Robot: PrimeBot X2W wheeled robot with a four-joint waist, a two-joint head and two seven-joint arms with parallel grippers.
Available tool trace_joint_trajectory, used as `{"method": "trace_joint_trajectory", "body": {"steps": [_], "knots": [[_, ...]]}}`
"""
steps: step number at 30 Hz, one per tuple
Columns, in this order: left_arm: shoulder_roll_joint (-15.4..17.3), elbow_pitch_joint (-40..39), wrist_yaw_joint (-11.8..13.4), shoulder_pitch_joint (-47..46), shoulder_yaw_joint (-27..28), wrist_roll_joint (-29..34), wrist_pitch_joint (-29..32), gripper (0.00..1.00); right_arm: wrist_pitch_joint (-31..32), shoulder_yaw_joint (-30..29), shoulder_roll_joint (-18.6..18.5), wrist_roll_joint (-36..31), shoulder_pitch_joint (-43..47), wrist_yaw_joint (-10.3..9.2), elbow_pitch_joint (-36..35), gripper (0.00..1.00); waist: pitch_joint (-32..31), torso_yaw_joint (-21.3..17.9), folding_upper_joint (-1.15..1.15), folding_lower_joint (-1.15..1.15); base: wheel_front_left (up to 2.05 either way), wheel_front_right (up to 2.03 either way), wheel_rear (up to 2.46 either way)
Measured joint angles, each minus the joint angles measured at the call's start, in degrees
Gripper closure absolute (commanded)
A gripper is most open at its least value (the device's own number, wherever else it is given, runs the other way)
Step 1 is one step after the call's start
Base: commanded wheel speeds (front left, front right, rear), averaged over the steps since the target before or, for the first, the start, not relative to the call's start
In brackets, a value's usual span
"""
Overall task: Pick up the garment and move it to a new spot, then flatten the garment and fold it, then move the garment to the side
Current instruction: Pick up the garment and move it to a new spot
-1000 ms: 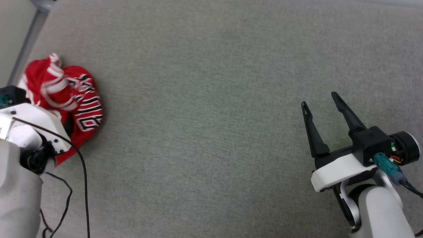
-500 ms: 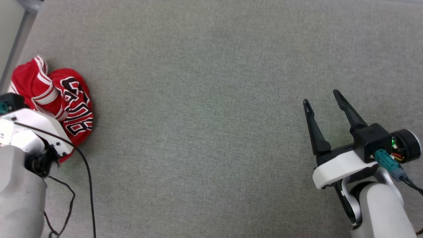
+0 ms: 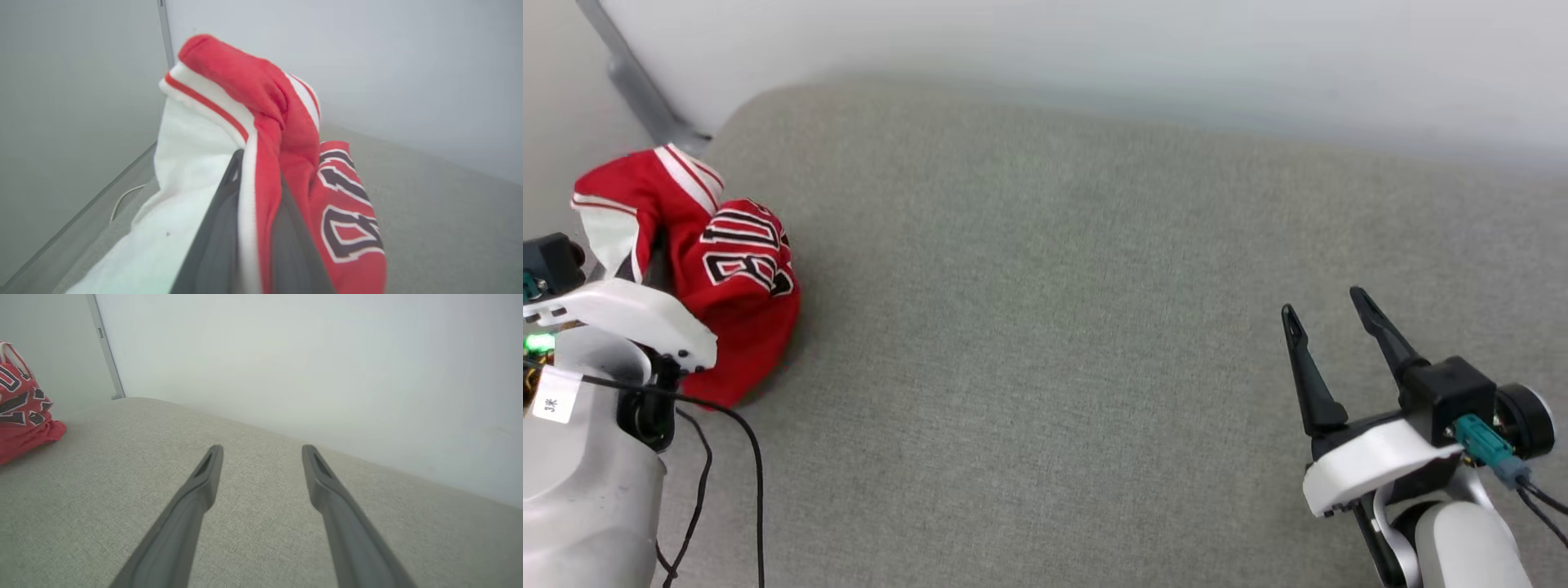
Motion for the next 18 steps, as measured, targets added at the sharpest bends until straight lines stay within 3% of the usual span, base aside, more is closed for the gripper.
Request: {"method": "trace_joint_trajectory", "body": {"steps": [10, 18], "knots": [[-2.9, -12.8, 2.1, 5.8, -1.3, 2.2, -4.8, 1.0, 0.5, -1.5, 0.0, 1.4, 3.6, 0.0, -0.6, 0.0, -5.3, -4.6, 0.0, -0.01, 0.0, 0.0, 0.0], [-7.4, -24.0, 2.7, 11.7, -5.6, 1.7, 0.5, 1.0, 0.7, -2.6, 0.0, 2.7, 5.0, 0.0, -1.4, 0.0, -6.5, -11.7, 0.0, 0.0, 0.0, 0.0, 0.0]]}}
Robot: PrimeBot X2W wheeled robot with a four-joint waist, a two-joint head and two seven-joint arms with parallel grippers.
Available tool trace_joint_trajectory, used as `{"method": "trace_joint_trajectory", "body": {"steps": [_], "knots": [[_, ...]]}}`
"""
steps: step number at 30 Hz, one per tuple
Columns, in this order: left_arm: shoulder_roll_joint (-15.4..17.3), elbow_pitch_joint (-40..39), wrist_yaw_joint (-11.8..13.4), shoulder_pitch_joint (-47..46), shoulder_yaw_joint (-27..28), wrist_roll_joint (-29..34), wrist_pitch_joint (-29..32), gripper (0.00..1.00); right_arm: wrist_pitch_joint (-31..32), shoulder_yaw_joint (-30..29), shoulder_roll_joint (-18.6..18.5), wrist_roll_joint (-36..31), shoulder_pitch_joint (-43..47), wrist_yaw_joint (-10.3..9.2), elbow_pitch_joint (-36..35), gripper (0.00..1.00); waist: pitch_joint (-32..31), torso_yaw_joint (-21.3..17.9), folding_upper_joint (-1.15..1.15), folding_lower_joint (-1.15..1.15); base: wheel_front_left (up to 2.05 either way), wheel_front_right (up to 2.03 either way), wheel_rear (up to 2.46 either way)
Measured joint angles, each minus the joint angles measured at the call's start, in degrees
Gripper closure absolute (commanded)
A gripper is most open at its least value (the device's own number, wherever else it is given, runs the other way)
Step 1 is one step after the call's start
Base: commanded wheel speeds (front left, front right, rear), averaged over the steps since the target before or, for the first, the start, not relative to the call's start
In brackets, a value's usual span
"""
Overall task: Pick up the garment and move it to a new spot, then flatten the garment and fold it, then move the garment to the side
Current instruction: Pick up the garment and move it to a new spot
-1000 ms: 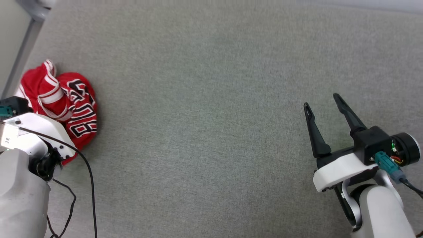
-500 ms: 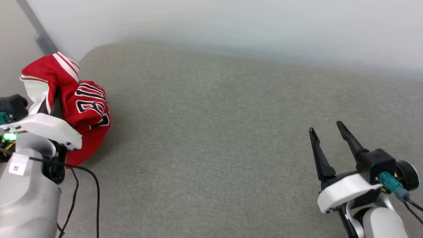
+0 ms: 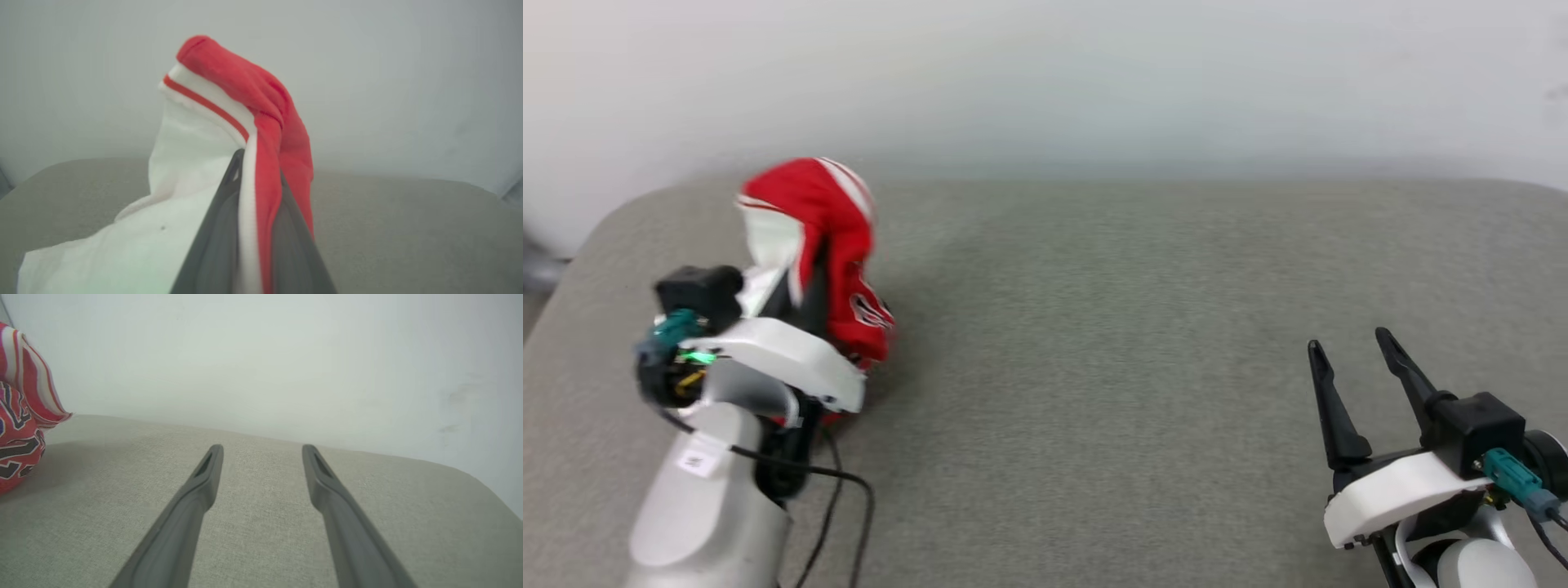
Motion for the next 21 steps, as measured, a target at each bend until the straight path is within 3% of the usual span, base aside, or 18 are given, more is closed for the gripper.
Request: {"method": "trace_joint_trajectory", "body": {"steps": [10, 14, 21], "knots": [[-7.2, -3.5, -1.7, 2.9, -10.3, -0.2, 6.0, 1.0, -0.9, -0.9, 0.0, 2.1, 0.5, 0.0, 0.1, 0.0, 1.2, -8.6, 0.0, 0.0, 0.0, 0.0, 0.0], [-9.6, -2.8, -2.5, 3.9, -16.6, 0.2, 7.6, 1.0, -1.4, -0.9, 0.0, 2.8, 0.0, 0.0, 0.3, 0.0, 3.6, -10.5, 0.0, 0.0, 0.0, 0.0, 0.0], [-11.2, -1.6, -3.0, 6.6, -29.3, 0.1, 9.6, 1.0, -2.3, -1.4, 0.0, 3.1, -0.8, 0.0, 0.8, 0.0, 7.6, -11.7, 0.0, 0.01, 0.0, 0.0, 0.0]]}}
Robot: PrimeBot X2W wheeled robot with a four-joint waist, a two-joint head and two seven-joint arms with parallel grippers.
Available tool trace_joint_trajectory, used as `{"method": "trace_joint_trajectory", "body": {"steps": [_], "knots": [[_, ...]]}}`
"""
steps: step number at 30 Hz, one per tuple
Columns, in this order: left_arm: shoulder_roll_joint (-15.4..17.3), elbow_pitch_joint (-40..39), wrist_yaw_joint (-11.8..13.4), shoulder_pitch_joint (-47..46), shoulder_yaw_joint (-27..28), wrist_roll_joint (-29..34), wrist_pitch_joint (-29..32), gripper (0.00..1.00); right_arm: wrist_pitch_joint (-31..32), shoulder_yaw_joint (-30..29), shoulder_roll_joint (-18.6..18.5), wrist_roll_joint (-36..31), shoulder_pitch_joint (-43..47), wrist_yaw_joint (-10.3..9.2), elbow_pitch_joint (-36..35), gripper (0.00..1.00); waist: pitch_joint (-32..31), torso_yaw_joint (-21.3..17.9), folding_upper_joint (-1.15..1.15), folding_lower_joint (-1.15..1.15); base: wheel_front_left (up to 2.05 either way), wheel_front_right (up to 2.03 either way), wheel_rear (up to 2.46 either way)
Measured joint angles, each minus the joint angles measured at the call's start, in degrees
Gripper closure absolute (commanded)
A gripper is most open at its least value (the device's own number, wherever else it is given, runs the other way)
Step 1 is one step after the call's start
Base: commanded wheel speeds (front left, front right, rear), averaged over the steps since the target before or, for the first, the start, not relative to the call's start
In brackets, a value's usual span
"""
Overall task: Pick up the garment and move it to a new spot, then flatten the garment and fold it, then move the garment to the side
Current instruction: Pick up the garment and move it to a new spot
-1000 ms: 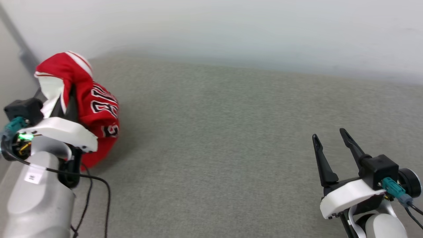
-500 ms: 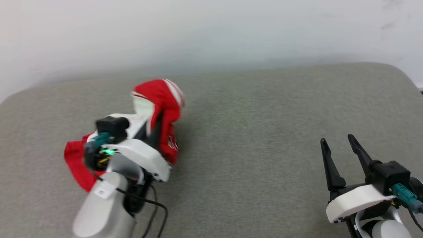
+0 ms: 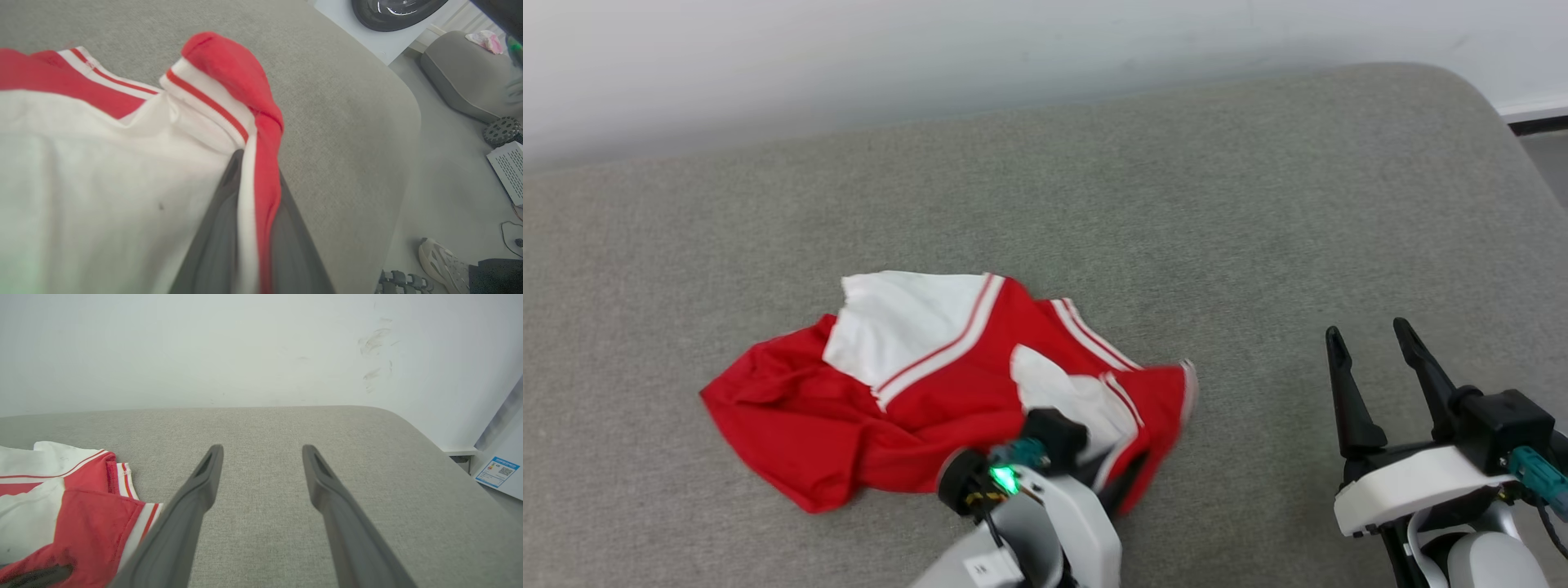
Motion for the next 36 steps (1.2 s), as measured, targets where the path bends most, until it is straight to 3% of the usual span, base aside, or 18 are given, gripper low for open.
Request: {"method": "trace_joint_trajectory", "body": {"steps": [1, 3, 4, 5, 11, 16, 28, 36], "knots": [[0.0, 0.1, 0.0, 0.2, -1.7, -0.4, 0.1, 0.9, 0.0, -0.1, 0.0, 0.0, -0.1, -0.01, 0.2, 0.0, 0.3, 0.2, 0.0, 0.0, 0.0, 0.0, 0.0], [0.0, 0.2, -0.1, 0.5, -4.4, -0.8, -0.4, 0.56, 0.0, -0.1, 0.0, 0.0, -0.5, -0.01, 0.2, 0.0, 0.7, 0.8, 0.0, 0.0, 0.0, 0.0, 0.0], [0.0, 0.2, -0.1, 0.5, -5.5, -1.1, -0.7, 0.08, -0.1, -0.1, 0.0, 0.0, -0.9, 0.0, 0.3, 0.0, 0.7, 1.1, 0.0, 0.0, 0.0, 0.0, 0.0], [0.1, 0.2, -0.1, 0.5, -6.4, -1.4, -1.2, 0.0, -0.1, -0.2, 0.0, -0.1, -1.1, 0.0, 0.3, 0.0, 0.8, 1.5, 0.0, 0.0, 0.0, 0.0, 0.0], [0.6, -0.1, 0.1, -0.5, -7.3, -1.7, -7.2, 0.0, 0.0, -0.9, 0.0, -0.5, -1.1, 0.0, 1.1, 0.0, -0.5, 3.6, 0.0, 0.0, 0.0, 0.0, 0.0], [1.9, -2.5, 3.1, -1.2, -3.9, -1.0, -12.4, 0.0, 0.3, -1.3, 0.0, -0.6, -0.7, 0.0, 1.8, 0.0, -3.0, 5.0, 0.0, 0.0, 0.0, 0.0, 0.0], [7.9, -9.2, 13.1, 3.6, 11.8, -2.3, -15.6, 0.0, 2.2, -1.7, 0.0, -0.6, 2.4, 0.0, 0.8, 0.0, -8.0, 7.8, 0.0, 0.0, 0.0, 0.0, 0.0], [10.0, -12.8, 15.4, 10.5, 20.2, -0.2, -15.7, 0.0, 3.6, -1.7, 0.0, -0.5, 4.9, 0.0, -0.6, 0.0, -10.0, 9.3, 0.0, 0.0, 0.0, 0.0, 0.0]]}}
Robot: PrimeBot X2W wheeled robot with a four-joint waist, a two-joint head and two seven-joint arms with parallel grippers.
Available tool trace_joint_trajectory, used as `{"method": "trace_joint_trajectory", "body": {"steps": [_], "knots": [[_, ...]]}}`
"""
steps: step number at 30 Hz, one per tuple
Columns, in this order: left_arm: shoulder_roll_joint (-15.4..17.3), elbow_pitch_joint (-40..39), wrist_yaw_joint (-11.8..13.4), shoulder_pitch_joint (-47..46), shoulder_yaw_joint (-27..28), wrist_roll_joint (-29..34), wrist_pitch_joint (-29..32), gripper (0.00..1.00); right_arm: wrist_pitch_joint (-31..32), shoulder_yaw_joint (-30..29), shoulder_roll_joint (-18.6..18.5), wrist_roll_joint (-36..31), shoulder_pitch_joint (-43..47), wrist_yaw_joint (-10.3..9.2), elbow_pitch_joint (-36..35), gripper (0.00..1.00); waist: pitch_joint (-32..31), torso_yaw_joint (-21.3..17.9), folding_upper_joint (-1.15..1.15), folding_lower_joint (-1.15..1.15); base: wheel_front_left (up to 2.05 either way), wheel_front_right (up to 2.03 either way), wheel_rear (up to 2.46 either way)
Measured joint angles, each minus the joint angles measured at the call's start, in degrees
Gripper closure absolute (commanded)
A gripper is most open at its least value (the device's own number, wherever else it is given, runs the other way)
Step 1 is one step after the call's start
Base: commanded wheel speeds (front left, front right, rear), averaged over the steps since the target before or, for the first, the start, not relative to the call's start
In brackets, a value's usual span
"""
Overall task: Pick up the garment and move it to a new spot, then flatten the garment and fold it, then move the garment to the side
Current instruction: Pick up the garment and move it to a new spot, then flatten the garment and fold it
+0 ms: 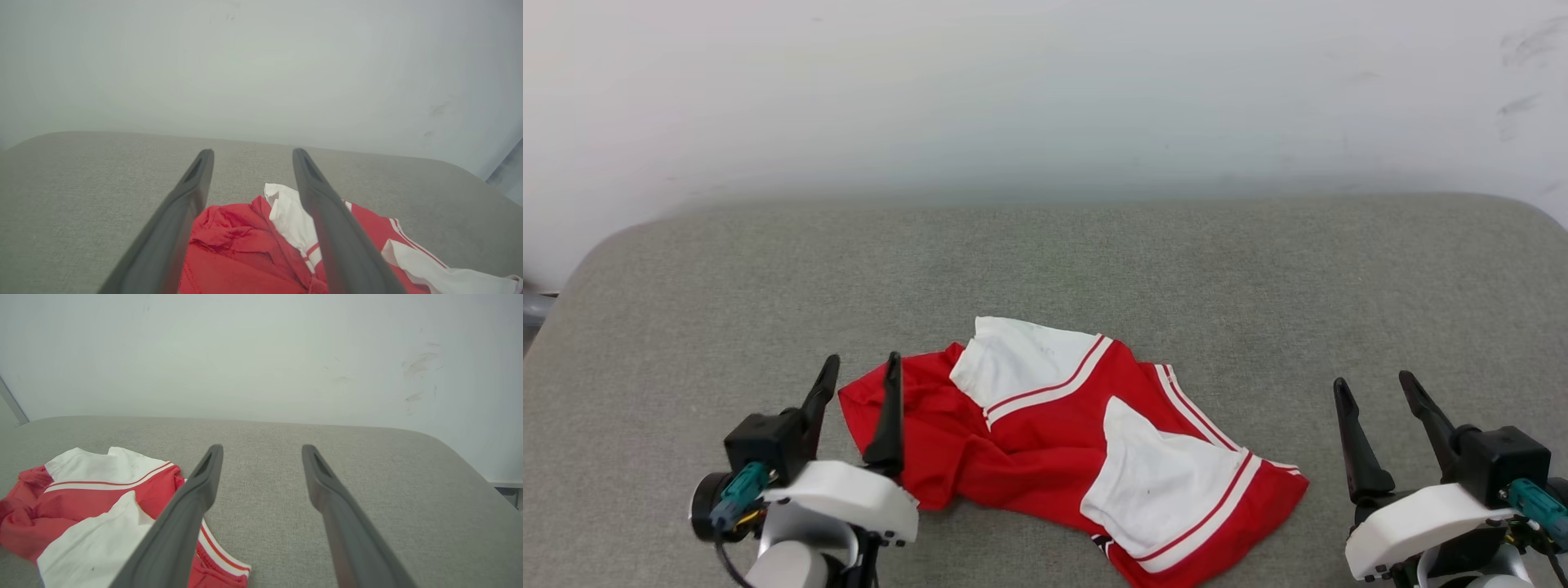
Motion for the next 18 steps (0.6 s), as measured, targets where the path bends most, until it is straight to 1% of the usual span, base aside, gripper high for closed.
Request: {"method": "trace_joint_trajectory", "body": {"steps": [5, 11, 14, 17, 18], "knots": [[-0.1, -1.3, -0.1, 3.4, 3.3, 1.4, -0.1, 0.0, 0.5, 0.0, 0.0, 0.0, 0.4, 0.0, -0.5, 0.0, -0.7, 0.5, 0.0, 0.0, 0.0, 0.0, 0.0], [-0.8, -1.0, -1.4, 4.3, 4.3, 2.5, -0.1, 0.0, 1.0, 0.1, 0.0, 0.4, 0.6, 0.0, -0.5, 0.0, -0.9, 0.9, 0.0, 0.0, 0.0, 0.0, 0.0], [-1.2, -0.6, -1.5, 4.2, 4.5, 3.4, -0.1, 0.0, 1.8, 0.2, 0.0, 1.1, 0.6, 0.0, -0.1, 0.0, -0.9, 1.0, 0.0, 0.0, 0.0, 0.0, 0.0], [-1.4, -0.3, -2.0, 4.1, 4.7, 4.2, -0.1, 0.0, 4.2, 1.1, 0.0, 1.5, 0.6, -0.01, 1.0, 0.0, -0.8, 1.2, 0.0, 0.0, 0.0, 0.0, 0.0], [-1.4, -0.2, -2.1, 4.1, 4.7, 4.5, -0.1, 0.0, 5.8, 1.8, 0.0, 2.0, 0.4, -0.01, 1.5, 0.0, -0.7, 1.2, 0.0, 0.0, 0.0, 0.0, 0.0]]}}
